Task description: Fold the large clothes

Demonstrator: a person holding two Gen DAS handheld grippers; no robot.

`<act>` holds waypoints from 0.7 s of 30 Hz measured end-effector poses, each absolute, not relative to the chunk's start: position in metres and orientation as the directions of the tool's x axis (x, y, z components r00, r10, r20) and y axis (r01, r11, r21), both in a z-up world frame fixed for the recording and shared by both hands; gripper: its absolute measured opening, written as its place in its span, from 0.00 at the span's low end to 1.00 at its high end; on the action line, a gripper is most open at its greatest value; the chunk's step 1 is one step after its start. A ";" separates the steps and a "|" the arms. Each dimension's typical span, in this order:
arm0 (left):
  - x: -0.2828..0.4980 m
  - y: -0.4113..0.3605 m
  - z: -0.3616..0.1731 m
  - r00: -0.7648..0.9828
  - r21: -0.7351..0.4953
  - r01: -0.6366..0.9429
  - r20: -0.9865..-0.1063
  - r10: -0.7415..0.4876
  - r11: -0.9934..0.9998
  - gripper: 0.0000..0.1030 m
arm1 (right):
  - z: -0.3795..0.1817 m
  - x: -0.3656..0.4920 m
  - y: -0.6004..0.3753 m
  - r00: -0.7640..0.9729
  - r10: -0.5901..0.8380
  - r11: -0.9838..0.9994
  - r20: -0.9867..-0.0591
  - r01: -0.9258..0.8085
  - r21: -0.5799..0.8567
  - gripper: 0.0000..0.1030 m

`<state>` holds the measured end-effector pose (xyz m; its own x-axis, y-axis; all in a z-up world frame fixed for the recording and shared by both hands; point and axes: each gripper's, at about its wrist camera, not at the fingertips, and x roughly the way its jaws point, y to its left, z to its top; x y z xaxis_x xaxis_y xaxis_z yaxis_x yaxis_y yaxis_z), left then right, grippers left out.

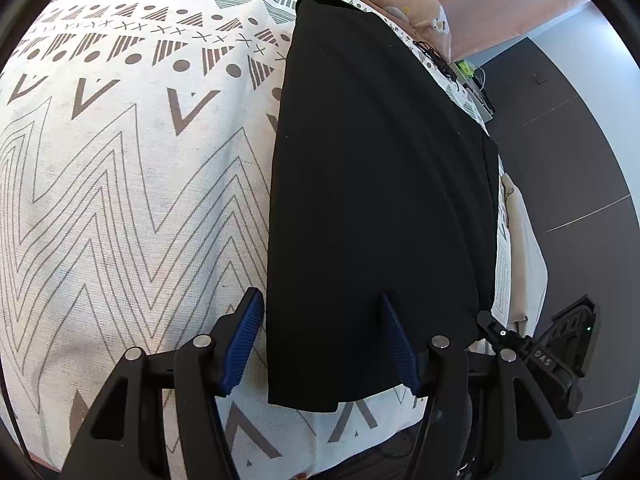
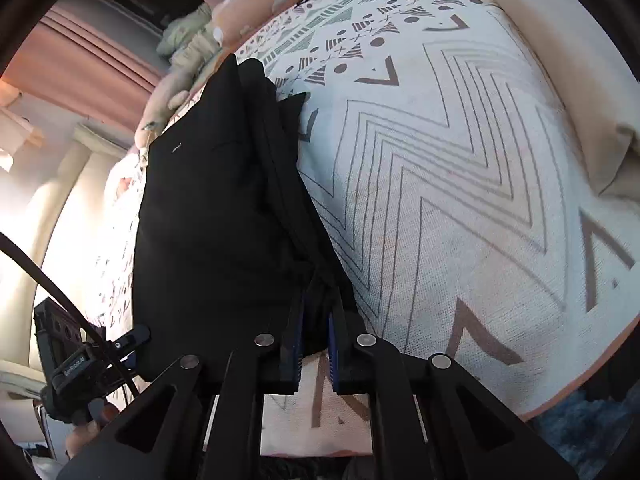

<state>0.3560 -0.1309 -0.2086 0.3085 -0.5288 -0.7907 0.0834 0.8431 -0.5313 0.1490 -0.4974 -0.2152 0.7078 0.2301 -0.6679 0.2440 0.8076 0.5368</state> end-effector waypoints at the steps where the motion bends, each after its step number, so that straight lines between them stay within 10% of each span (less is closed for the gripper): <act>1: 0.357 -0.130 -0.208 0.307 -0.539 0.072 -0.789 -0.533 0.839 0.59 | -0.209 0.150 -0.497 0.698 0.238 0.811 -0.676 0.240 0.534 0.09; 4: 0.361 -0.129 -0.203 0.314 -0.534 0.069 -0.790 -0.527 0.843 0.59 | -0.197 0.152 -0.495 0.687 0.257 0.818 -0.679 0.220 0.532 0.12; 8: 0.365 -0.124 -0.194 0.332 -0.538 0.067 -0.782 -0.527 0.840 0.59 | -0.179 0.156 -0.497 0.707 0.243 0.833 -0.664 0.199 0.516 0.71; 21: 0.415 -0.109 -0.182 0.371 -0.544 0.060 -0.766 -0.525 0.837 0.59 | -0.163 0.229 -0.511 0.670 0.347 0.850 -0.657 0.072 0.522 0.71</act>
<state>0.4150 -0.1088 -0.1819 0.3707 -0.5247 -0.7664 0.0604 0.8370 -0.5438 0.2286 -0.5110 -0.1629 0.6696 0.3469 -0.6567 0.0721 0.8497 0.5224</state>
